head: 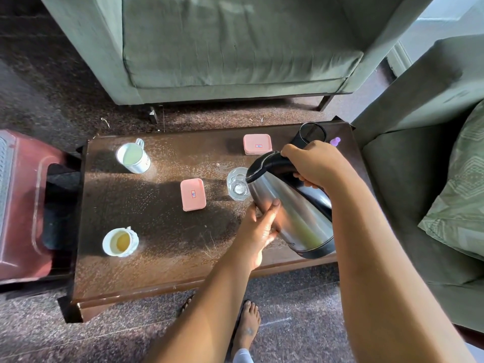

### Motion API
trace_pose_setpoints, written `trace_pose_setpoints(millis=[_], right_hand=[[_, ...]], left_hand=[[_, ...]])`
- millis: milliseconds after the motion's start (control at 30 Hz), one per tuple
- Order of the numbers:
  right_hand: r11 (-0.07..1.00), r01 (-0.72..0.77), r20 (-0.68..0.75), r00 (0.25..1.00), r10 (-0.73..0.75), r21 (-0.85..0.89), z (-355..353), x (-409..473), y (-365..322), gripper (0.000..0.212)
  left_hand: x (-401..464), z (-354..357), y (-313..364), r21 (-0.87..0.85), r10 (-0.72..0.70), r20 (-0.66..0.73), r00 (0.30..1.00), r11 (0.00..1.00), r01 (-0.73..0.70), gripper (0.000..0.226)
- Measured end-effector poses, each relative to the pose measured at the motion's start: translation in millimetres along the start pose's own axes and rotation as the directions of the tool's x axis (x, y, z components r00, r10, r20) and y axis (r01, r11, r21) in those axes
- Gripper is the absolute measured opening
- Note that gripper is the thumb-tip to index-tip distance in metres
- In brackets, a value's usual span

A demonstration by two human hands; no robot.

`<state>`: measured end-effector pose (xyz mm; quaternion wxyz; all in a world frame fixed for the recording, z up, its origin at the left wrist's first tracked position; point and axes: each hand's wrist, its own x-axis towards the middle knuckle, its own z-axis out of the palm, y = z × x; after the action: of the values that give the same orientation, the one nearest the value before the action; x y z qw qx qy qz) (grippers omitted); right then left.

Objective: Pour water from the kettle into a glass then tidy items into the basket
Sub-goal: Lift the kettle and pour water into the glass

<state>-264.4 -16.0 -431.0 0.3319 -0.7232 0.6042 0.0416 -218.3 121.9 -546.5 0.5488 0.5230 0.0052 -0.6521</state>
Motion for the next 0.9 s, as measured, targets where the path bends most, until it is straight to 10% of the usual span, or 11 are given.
trace_pose_setpoints(millis=[900], right_hand=[[1.0,0.003,-0.001,1.0,-0.003,-0.028,0.5,2.9,0.3,0.052]], left_hand=[[1.2,1.8,-3.7,-0.004,0.016,0.012,1.0,1.0,-0.016,0.046]])
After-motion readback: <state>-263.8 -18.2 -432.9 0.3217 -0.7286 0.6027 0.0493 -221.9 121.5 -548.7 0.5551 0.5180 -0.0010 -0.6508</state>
